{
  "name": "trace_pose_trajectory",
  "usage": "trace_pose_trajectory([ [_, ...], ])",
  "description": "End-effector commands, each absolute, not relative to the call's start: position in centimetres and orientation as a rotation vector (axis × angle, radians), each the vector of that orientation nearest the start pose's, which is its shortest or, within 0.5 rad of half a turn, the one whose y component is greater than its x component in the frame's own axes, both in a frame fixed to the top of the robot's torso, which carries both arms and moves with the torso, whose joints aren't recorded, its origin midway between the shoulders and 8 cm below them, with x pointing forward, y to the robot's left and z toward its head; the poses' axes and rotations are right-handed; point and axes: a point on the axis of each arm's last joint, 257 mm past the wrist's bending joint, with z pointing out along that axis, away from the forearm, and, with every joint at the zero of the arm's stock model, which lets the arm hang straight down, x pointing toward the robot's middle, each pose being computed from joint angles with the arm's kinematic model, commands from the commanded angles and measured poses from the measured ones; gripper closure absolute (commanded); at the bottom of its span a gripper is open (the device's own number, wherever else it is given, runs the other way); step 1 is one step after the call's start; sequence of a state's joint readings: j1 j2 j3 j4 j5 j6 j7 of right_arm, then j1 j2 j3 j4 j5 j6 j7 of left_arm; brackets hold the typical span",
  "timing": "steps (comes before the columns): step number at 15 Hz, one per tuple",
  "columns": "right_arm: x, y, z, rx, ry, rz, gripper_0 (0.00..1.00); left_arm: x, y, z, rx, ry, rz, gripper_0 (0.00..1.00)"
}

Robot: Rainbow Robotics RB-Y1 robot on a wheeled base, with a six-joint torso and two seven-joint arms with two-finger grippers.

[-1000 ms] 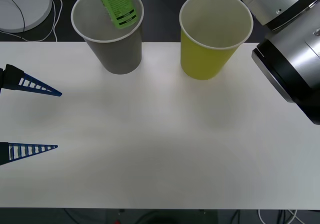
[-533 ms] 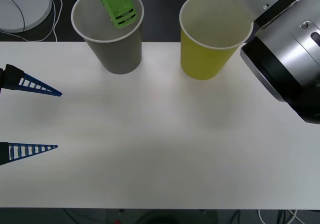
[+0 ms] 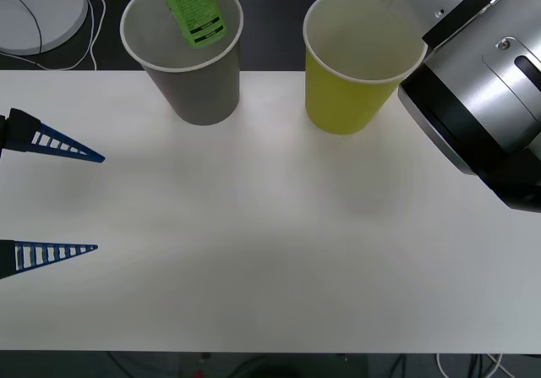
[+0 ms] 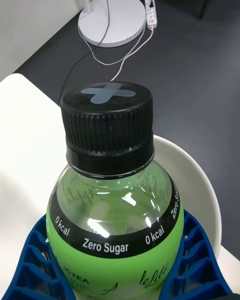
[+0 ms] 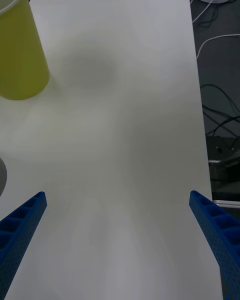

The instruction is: Put the can into the green bin and the plastic bottle into the gray bin

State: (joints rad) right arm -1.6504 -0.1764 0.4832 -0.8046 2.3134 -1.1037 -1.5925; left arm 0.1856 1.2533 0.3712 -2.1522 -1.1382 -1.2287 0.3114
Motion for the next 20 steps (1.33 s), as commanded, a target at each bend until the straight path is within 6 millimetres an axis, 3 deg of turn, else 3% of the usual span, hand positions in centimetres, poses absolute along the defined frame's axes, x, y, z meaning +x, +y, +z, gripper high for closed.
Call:
trace_pose_trajectory([
  [1,61.1,14.2,7.9,-0.865,1.968,0.270,0.00,31.5,23.6,-8.5,1.682,1.542,-0.350,0.00],
  [11,61.2,14.3,8.1,-0.862,1.959,0.277,0.00,31.5,23.6,-8.5,1.682,1.542,-0.350,0.00],
  [14,61.1,14.0,8.9,-0.865,1.945,0.290,0.00,31.5,23.6,-8.5,1.682,1.542,-0.350,0.00],
  [20,59.1,11.1,8.9,-0.971,1.930,0.315,0.00,31.5,23.6,-8.5,1.682,1.542,-0.350,0.00],
])
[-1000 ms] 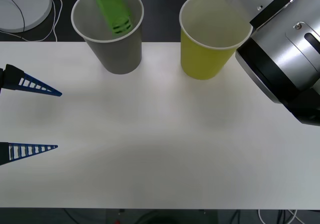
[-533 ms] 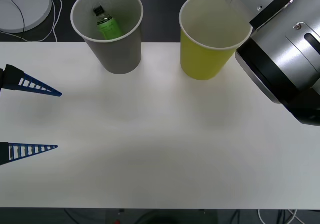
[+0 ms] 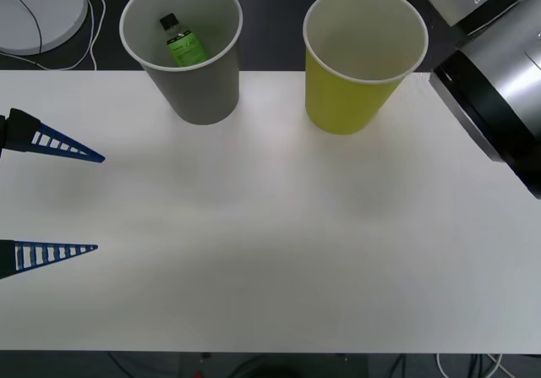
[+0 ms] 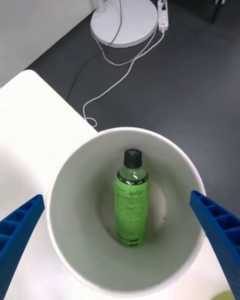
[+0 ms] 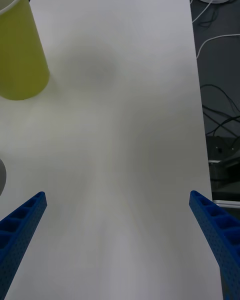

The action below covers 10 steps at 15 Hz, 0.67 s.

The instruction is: Put the can into the green bin and the plastic bottle into the gray bin

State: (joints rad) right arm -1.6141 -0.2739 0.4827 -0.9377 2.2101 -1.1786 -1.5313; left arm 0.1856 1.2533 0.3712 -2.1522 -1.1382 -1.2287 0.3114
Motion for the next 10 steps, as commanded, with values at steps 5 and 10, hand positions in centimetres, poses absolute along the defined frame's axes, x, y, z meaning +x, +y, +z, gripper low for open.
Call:
trace_pose_trajectory([
  [5,56.3,7.7,8.2,-1.061,1.894,0.306,0.00,31.5,23.6,-8.5,1.682,1.542,-0.350,0.00],
  [10,53.2,4.0,7.1,-1.124,1.840,0.330,0.00,31.5,23.6,-8.5,1.682,1.542,-0.350,0.00],
])
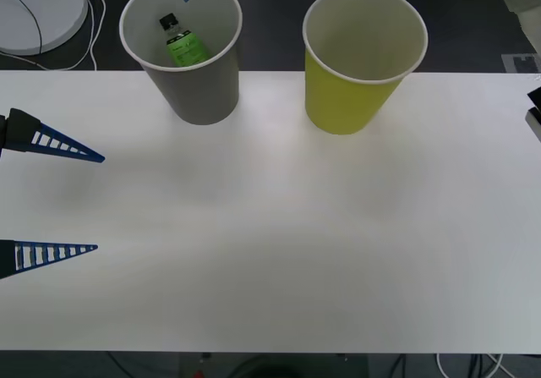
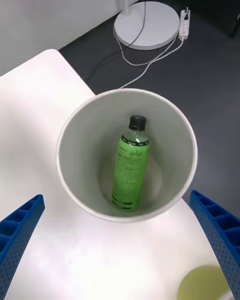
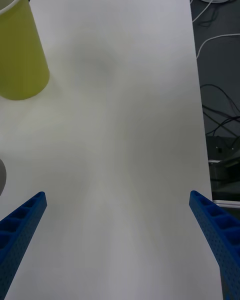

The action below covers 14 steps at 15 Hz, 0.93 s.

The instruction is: Put the can into the green bin and the plastic bottle into the gray bin

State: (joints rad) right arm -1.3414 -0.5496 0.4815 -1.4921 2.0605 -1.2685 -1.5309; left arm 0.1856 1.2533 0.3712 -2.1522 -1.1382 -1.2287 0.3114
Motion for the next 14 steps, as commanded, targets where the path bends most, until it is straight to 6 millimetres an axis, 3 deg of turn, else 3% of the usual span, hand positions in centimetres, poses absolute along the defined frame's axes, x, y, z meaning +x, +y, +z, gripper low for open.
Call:
trace_pose_trajectory([
  [1,52.8,3.4,7.0,-1.130,1.831,0.328,0.00,31.5,23.6,-8.5,1.682,1.542,-0.350,0.00],
  [8,48.2,-2.2,4.2,-1.207,1.743,0.385,0.00,31.5,23.6,-8.5,1.682,1.542,-0.350,0.00],
  [14,46.5,-6.1,1.1,-1.260,1.639,0.338,0.00,31.5,23.6,-8.5,1.682,1.542,-0.350,0.00],
])
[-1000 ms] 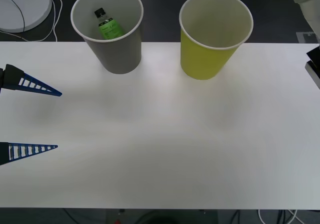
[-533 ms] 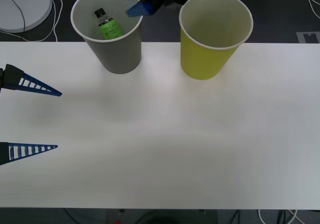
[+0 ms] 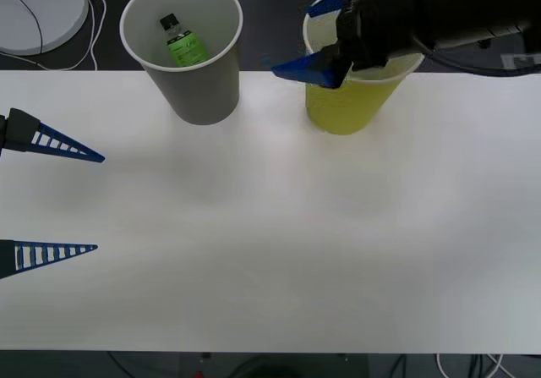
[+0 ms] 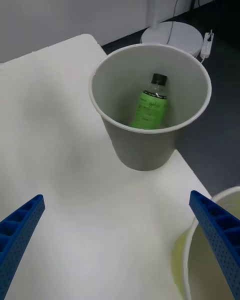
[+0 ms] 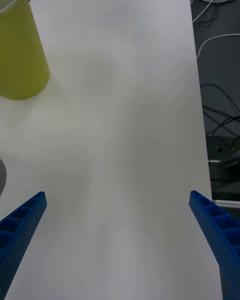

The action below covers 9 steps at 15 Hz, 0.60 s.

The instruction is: Put the can into the green bin and the plastic bottle into the gray bin

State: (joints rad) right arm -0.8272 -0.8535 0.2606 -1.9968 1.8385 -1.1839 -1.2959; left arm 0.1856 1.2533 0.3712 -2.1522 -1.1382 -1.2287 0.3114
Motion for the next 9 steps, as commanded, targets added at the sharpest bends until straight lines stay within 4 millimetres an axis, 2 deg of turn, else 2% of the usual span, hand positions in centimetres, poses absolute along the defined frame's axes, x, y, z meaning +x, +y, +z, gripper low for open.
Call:
trace_pose_trajectory([
  [1,46.2,-6.6,0.6,-1.260,1.623,0.333,0.00,31.5,23.6,-8.5,1.682,1.542,-0.350,0.00],
  [4,44.9,-9.5,-1.8,-1.289,1.601,0.336,0.00,31.5,23.6,-8.5,1.682,1.542,-0.350,0.00],
  [9,41.7,-13.8,-4.3,-1.389,1.529,0.369,0.00,31.5,23.6,-8.5,1.682,1.542,-0.350,0.00],
])
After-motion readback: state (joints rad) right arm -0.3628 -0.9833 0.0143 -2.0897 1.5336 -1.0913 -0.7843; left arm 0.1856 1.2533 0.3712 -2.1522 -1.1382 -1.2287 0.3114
